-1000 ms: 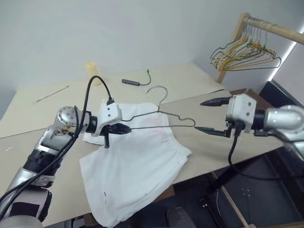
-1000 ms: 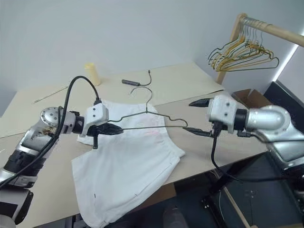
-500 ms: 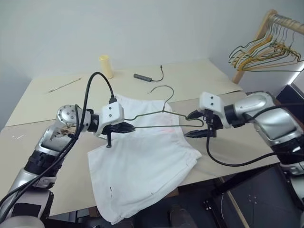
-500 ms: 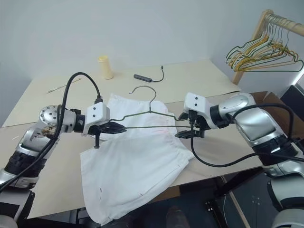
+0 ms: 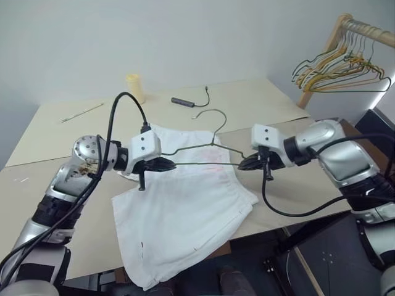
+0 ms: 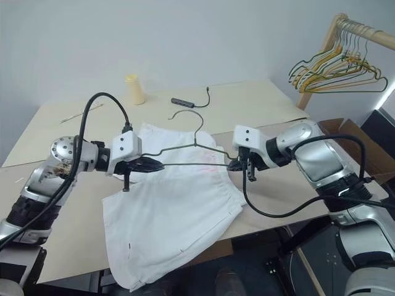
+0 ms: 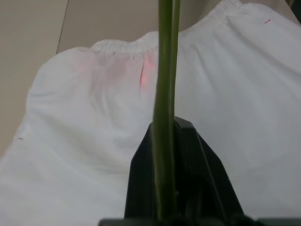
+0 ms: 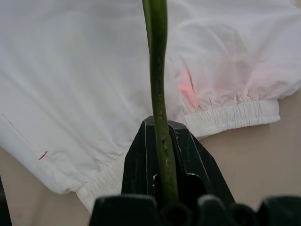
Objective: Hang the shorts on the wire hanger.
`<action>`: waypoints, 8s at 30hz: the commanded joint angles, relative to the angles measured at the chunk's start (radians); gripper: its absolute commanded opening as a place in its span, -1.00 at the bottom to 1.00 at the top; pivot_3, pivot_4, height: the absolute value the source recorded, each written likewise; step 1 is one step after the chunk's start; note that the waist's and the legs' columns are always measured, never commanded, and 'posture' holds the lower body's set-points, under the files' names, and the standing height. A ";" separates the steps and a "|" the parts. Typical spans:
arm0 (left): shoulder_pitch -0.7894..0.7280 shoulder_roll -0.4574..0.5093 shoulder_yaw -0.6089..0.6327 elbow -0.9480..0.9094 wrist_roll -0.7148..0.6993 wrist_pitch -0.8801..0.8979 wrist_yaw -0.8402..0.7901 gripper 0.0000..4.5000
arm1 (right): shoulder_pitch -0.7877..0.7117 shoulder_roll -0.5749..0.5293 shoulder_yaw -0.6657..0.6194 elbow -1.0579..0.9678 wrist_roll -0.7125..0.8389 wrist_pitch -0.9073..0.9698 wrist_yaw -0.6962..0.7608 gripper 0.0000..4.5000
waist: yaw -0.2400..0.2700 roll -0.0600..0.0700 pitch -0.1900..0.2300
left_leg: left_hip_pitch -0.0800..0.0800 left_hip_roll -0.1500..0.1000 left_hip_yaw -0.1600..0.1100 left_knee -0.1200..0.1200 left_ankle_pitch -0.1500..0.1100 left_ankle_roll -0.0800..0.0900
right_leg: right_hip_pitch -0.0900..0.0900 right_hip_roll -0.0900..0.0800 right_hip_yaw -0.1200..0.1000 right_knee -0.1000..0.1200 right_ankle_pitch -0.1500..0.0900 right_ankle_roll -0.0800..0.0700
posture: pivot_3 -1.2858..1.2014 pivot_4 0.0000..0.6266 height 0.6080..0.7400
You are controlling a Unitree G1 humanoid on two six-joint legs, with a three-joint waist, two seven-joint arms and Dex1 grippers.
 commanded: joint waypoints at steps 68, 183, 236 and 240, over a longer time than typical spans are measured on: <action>0.397 0.030 0.366 -0.344 -0.375 0.086 0.106 0.98 | 0.096 -0.033 -0.050 0.524 0.109 0.437 0.272 -1.00 | 0.093 0.002 -0.007 | 0.017 0.002 0.003 -0.003 -0.002 0.003 | 0.018 0.002 0.000 -0.009 0.002 0.000 | 0.02 -0.96 1.00; -0.256 0.168 0.192 0.301 -0.122 -0.356 -0.303 0.98 | 0.136 0.050 -0.197 -0.358 -0.195 -0.034 -0.149 -1.00 | 0.110 0.002 -0.007 | 0.015 0.002 0.003 -0.009 -0.002 0.001 | 0.016 0.005 -0.002 -0.016 0.004 -0.003 | -0.05 -1.00 1.00; -0.091 0.042 0.151 0.295 -0.002 -0.215 -0.152 -1.00 | 0.484 0.272 -0.581 -0.265 0.156 0.205 -0.399 0.99 | 0.023 0.000 -0.007 | 0.014 0.002 0.001 -0.003 -0.003 0.003 | 0.015 0.002 0.001 -0.007 0.003 -0.001 | -0.07 -0.95 1.00; -0.082 0.048 0.150 0.283 -0.008 -0.206 -0.147 -1.00 | 0.500 0.362 -0.526 -0.311 0.234 0.242 -0.401 0.99 | 0.025 0.000 -0.007 | 0.015 0.002 0.001 -0.002 -0.002 0.002 | 0.015 0.003 0.001 -0.005 0.003 -0.001 | -0.06 -0.95 1.00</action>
